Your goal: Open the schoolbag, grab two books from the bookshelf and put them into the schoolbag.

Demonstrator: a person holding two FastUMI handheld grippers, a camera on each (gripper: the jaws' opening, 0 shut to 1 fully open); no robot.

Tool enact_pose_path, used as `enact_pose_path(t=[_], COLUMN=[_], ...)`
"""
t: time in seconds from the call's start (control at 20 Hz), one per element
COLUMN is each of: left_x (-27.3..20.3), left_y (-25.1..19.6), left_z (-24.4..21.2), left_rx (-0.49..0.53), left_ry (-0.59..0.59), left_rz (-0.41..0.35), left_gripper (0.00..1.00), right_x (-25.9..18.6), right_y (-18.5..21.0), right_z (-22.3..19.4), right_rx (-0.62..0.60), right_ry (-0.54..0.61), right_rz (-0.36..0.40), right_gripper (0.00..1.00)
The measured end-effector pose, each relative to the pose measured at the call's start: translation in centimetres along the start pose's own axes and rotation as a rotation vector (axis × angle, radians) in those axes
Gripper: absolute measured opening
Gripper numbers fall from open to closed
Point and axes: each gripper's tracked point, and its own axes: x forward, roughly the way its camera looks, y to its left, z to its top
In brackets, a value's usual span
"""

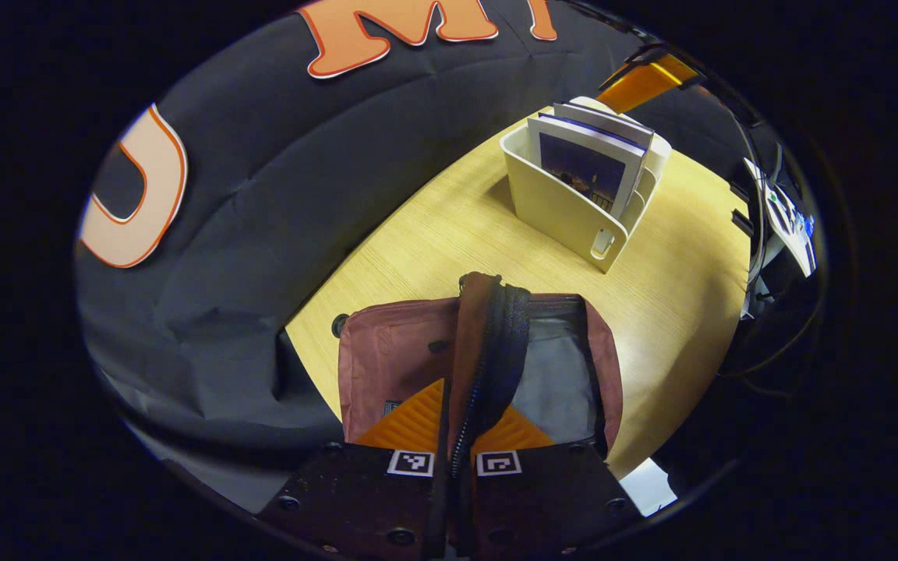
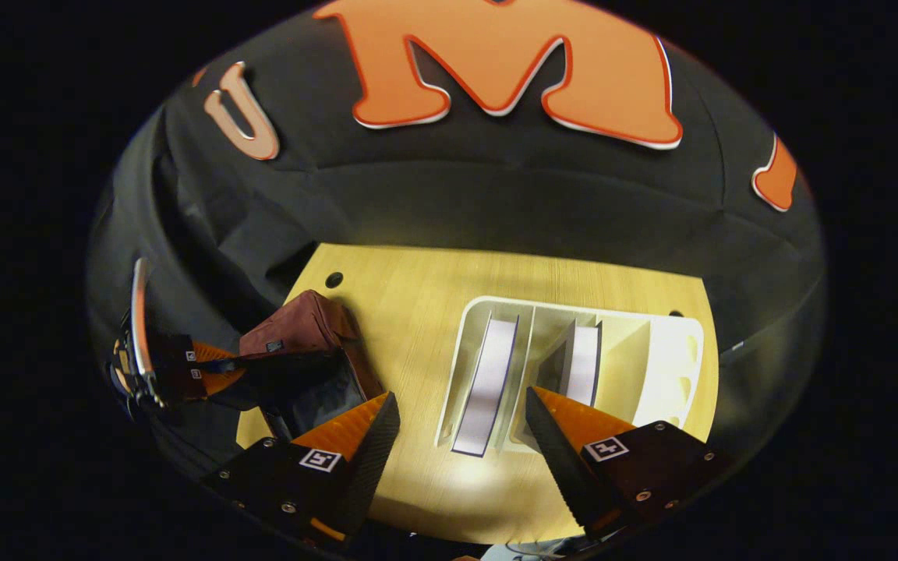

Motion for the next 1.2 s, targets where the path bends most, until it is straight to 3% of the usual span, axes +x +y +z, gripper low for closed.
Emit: enact_pose_path(t=[0.2, 0.45, 0.55, 0.6, 0.65, 0.7, 0.75, 0.8, 1.2], left_x=[0.0, 0.1, 0.0, -0.1, -0.2, -0.2, -0.1, -0.1, 0.0], left_y=[0.3, -0.3, -0.5, -0.6, -0.7, -0.6, -0.6, -0.6, -0.9], left_z=[-0.4, -0.2, -0.2, -0.2, -0.1, -0.3, -0.2, -0.2, -0.5], left_rx=[-0.007, -0.014, -0.016, -0.017, -0.017, -0.019, -0.022, -0.028, -0.046], left_ry=[0.011, 0.020, 0.023, 0.024, 0.024, 0.026, 0.026, 0.027, 0.030], left_rz=[-0.020, -0.048, -0.050, -0.050, -0.050, -0.048, -0.046, -0.047, -0.058], left_gripper=[0.05, 0.04, 0.04, 0.04, 0.04, 0.04, 0.04, 0.04, 0.04], right_x=[3.5, 6.1, 6.7, 7.2, 7.7, 7.9, 8.4, 8.6, 7.1], right_y=[-1.3, -1.2, -1.4, -1.7, -2.0, -2.0, -2.2, -2.4, -3.4], right_z=[-1.2, -1.2, -1.5, -1.7, -2.0, -2.1, -2.2, -2.3, -2.4], right_rx=[0.048, 0.086, 0.104, 0.111, 0.116, 0.118, 0.118, 0.113, 0.102], right_ry=[0.154, 0.214, 0.240, 0.252, 0.265, 0.274, 0.283, 0.291, 0.286], right_rz=[-0.045, -0.069, -0.092, -0.104, -0.109, -0.118, -0.134, -0.154, -0.192], right_gripper=[0.97, 0.93, 0.84, 0.63, 0.68, 0.45, 0.51, 0.45, 0.32])
